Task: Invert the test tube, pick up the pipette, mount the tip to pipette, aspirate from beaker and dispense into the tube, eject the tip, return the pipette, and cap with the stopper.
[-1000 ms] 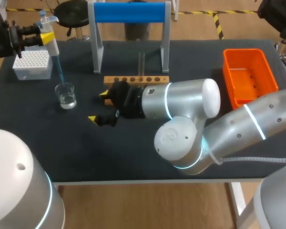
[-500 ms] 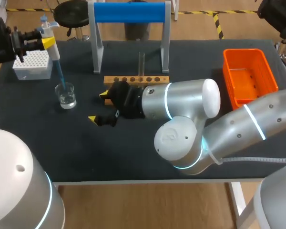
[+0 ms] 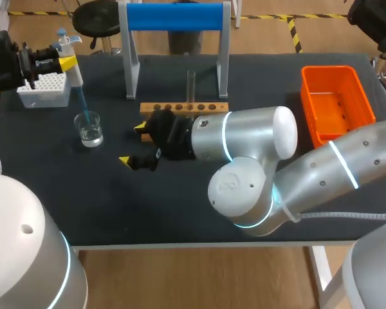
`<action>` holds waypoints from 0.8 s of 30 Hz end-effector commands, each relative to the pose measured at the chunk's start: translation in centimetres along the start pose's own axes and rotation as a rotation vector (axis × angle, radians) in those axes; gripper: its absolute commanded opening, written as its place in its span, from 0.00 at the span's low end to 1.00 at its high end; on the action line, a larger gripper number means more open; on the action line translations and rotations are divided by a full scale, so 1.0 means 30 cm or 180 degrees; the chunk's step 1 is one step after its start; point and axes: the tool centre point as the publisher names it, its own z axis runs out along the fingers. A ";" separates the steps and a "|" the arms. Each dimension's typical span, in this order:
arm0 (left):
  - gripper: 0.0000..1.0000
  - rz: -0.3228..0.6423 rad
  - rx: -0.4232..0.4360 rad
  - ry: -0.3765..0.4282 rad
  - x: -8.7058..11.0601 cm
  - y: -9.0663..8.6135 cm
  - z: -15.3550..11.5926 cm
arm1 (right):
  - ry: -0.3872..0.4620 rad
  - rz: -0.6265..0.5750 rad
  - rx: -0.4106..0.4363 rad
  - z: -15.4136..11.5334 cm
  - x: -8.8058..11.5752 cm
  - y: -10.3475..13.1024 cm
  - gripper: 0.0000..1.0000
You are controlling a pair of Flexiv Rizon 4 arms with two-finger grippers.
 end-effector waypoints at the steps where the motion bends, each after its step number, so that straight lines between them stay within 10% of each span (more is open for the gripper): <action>1: 0.00 -0.0010 0.0013 0.0014 -0.011 0.018 -0.002 | -0.0014 0.0001 0.0013 0.001 0.004 0.002 1.00; 24: 0.00 -0.0080 -0.0006 -0.0043 -0.035 0.080 -0.008 | -0.0014 0.0001 0.0013 0.001 0.004 0.002 1.00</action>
